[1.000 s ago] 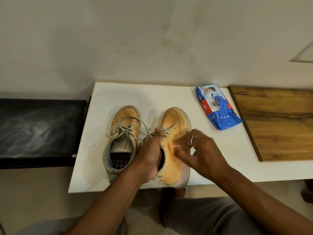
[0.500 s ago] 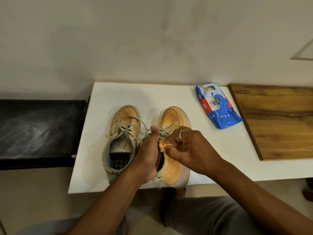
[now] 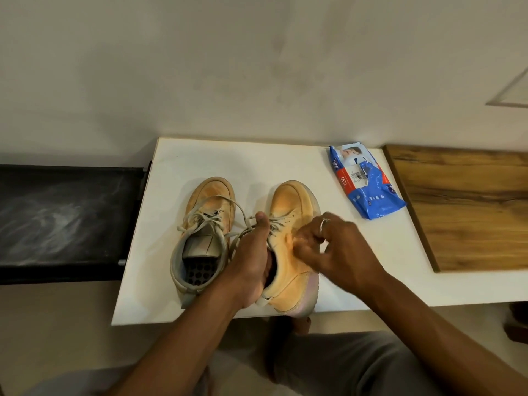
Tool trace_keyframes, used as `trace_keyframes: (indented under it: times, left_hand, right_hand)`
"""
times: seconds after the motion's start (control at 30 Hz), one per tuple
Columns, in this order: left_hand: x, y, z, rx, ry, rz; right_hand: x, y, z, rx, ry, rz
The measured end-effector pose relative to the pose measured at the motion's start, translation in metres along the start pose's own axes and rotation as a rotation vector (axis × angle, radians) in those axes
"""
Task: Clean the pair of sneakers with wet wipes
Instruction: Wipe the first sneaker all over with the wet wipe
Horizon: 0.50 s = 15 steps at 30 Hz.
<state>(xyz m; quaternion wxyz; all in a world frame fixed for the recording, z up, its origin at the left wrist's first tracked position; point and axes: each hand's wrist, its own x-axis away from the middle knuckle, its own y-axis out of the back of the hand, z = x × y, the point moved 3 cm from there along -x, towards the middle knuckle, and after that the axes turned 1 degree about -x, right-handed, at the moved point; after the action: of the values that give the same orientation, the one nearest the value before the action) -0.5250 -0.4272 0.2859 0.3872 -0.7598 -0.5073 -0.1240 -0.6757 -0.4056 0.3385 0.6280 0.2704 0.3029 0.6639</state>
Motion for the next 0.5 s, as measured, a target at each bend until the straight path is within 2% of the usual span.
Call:
trace_keyframes:
  times: [0.1,0.23,0.37,0.5]
  left_hand:
    - [0.002,0.001,-0.001,0.007,0.003,0.033]
    - [0.005,-0.003,-0.002,-0.045,0.006,0.075]
    - [0.006,-0.001,-0.003,-0.001,0.025,0.067]
    - [0.004,-0.001,-0.001,-0.020,0.028,0.031]
  right_hand:
    - [0.013,-0.007,0.008,-0.021,0.102,0.099]
    - [0.003,0.006,-0.010,0.036,-0.035,-0.014]
    - [0.016,-0.005,0.004,-0.037,0.112,0.098]
    - [0.004,0.007,-0.010,0.033,-0.033,-0.015]
